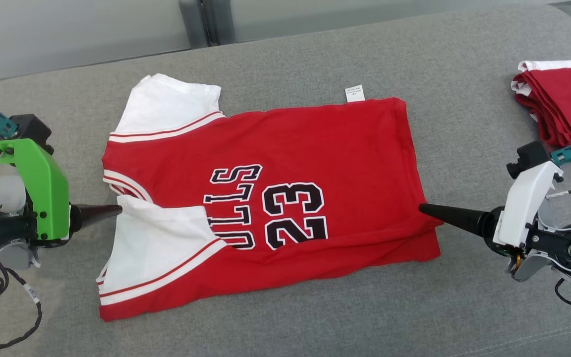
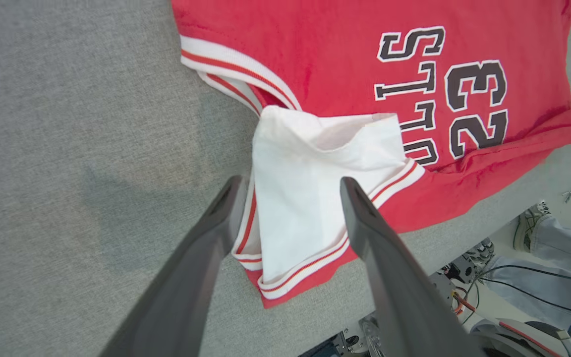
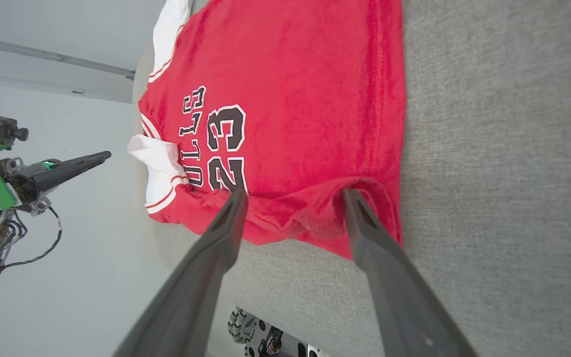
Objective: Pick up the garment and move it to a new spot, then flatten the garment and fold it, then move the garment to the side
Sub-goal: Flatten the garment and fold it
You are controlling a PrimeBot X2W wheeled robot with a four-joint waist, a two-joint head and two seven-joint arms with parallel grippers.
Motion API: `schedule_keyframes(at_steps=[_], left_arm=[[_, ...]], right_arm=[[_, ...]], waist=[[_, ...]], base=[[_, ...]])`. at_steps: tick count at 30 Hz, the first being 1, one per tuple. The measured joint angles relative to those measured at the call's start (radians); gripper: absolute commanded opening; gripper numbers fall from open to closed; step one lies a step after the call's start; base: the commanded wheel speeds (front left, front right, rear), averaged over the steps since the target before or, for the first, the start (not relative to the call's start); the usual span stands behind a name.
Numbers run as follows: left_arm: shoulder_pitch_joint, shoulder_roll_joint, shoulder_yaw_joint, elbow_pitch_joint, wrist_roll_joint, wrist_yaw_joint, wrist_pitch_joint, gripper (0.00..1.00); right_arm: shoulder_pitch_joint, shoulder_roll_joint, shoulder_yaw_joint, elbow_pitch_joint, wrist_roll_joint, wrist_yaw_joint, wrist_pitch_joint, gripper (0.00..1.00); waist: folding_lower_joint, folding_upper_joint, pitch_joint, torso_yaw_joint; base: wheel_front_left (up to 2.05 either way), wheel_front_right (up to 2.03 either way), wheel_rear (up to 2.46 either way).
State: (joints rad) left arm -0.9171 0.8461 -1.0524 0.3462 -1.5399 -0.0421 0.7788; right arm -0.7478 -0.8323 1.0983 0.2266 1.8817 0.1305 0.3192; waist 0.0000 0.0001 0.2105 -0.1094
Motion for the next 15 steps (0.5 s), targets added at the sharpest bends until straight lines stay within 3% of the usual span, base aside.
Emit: schedule_keyframes(at_steps=[4,9,12,15], left_arm=[[0.02,0.001,0.009,-0.004,0.025,-0.032,-0.077,1.0],[0.065,0.016,0.048,-0.04,0.123,-0.052,-0.32,1.0],[0.12,0.018,0.071,-0.074,0.159,-0.029,-0.469,1.0],[0.168,0.025,0.1,-0.122,0.231,0.047,-0.647,1.0]], right_arm=[[0.055,-0.031,-0.038,-0.027,0.03,0.0,-0.06,1.0],[0.13,-0.048,-0.13,-0.094,-0.015,0.0,-0.278,1.0],[0.18,-0.058,-0.154,-0.092,-0.132,0.0,-0.465,1.0],[0.222,-0.031,-0.215,-0.091,-0.227,0.0,-0.574,1.0]], waist=[[0.0,0.0,-0.034,0.012],[0.0,0.0,-0.076,0.034],[0.0,0.0,-0.097,0.048],[0.0,0.0,-0.115,0.063]], base=[[0.0,0.0,0.0],[0.0,0.0,0.0],[0.0,0.0,0.0],[0.0,0.0,0.0]])
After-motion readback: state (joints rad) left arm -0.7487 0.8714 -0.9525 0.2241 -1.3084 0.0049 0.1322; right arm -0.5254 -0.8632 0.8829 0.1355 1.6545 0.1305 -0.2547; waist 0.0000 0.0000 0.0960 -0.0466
